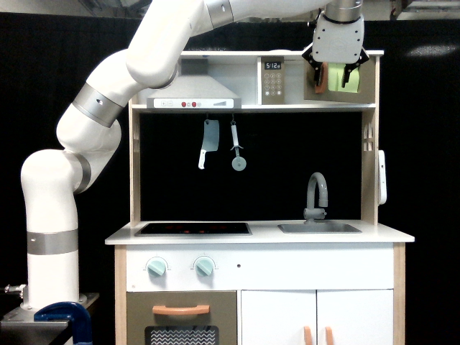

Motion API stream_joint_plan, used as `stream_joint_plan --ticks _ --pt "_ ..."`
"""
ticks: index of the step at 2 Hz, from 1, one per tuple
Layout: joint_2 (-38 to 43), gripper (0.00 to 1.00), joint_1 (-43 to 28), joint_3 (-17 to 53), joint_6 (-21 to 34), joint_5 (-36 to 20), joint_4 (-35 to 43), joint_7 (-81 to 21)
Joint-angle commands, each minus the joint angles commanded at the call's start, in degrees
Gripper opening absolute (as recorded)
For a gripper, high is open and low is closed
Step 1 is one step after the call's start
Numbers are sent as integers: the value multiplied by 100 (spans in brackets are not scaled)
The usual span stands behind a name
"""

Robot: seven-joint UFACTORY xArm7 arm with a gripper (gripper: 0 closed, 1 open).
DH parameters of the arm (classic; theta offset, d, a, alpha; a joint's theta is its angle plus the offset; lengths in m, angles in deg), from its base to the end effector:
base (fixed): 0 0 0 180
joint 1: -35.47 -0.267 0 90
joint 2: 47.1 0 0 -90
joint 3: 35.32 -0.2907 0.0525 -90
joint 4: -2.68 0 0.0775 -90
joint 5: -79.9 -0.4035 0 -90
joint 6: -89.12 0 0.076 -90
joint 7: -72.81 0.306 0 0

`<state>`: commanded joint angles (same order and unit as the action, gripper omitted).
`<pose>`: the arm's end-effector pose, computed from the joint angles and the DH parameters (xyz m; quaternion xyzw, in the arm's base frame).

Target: Open the oven door

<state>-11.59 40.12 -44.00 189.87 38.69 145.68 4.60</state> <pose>0.6514 0.2183 0.4688 -0.7007 -0.5997 -0.2588 0.2872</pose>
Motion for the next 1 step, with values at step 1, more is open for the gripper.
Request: stream_joint_plan --ticks 1 --pt "-445 100 203 -44 -184 -14 -802 -317"
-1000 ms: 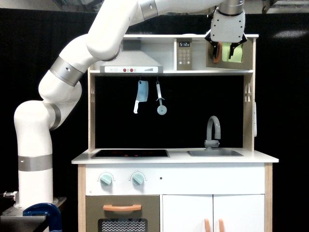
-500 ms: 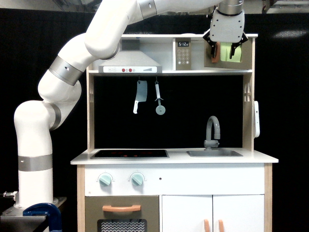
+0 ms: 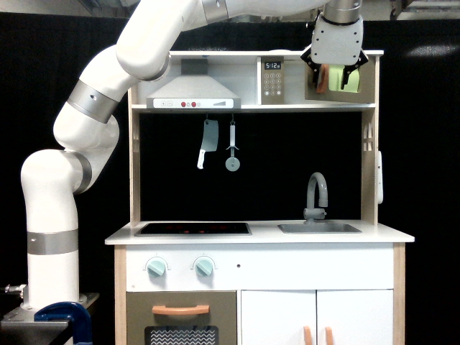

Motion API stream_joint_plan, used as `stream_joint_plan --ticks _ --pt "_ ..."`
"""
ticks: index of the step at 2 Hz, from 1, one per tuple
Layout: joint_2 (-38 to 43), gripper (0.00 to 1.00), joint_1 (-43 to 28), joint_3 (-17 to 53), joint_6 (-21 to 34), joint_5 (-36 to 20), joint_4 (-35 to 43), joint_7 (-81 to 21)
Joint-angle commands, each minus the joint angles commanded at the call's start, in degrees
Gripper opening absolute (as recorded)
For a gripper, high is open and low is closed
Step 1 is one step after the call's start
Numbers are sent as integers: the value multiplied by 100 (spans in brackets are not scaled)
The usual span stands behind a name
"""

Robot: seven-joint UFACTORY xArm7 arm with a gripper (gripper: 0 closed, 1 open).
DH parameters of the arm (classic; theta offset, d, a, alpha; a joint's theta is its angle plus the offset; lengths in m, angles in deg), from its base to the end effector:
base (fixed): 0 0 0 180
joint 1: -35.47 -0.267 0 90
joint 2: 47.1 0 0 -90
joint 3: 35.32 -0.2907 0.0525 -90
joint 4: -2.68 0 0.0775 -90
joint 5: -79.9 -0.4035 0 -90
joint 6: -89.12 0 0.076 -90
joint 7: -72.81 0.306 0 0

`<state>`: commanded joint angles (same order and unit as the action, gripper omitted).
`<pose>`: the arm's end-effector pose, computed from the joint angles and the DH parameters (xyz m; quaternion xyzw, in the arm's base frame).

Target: Open the oven door

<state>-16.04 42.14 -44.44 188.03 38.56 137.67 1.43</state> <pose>0.6466 0.2055 0.4591 -0.7007 -0.5997 -0.2587 0.2872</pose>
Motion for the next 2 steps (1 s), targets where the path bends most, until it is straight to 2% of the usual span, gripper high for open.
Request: stream_joint_plan --ticks 1,2 --pt "-1335 100 782 24 -83 -180 -2091 -990" --pt "-2465 100 1466 417 179 -262 -3849 -2172"
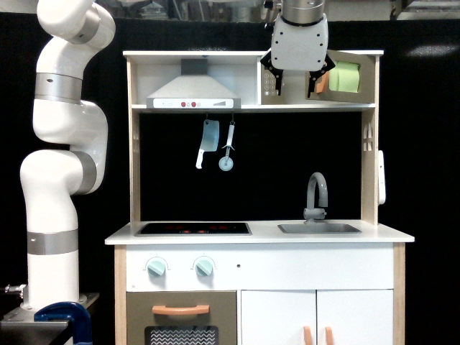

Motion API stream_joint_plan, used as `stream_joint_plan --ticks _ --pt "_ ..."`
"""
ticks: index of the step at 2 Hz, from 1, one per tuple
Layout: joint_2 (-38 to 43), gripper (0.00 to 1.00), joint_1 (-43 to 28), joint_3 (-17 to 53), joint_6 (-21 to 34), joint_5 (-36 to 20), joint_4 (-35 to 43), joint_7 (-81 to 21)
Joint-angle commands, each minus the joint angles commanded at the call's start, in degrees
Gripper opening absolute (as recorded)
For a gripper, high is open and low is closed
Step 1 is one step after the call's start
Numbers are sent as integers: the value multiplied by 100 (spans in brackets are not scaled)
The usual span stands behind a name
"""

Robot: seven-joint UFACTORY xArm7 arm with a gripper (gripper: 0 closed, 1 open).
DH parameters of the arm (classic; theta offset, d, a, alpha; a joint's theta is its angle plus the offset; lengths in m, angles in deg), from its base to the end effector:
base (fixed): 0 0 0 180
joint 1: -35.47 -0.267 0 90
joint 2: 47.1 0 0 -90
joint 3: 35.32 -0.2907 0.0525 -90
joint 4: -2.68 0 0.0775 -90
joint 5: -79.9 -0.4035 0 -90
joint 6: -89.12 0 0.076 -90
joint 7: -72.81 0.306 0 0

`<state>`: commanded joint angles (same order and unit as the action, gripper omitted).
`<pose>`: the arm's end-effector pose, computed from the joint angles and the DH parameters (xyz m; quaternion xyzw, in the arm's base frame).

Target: Open the oven door

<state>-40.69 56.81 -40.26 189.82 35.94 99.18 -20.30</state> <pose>0.5469 0.0652 0.4039 -0.7007 -0.5996 -0.2587 0.2872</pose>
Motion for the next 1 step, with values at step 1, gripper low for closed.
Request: stream_joint_plan --ticks 1 --pt "-421 100 306 366 37 153 -1002 -902"
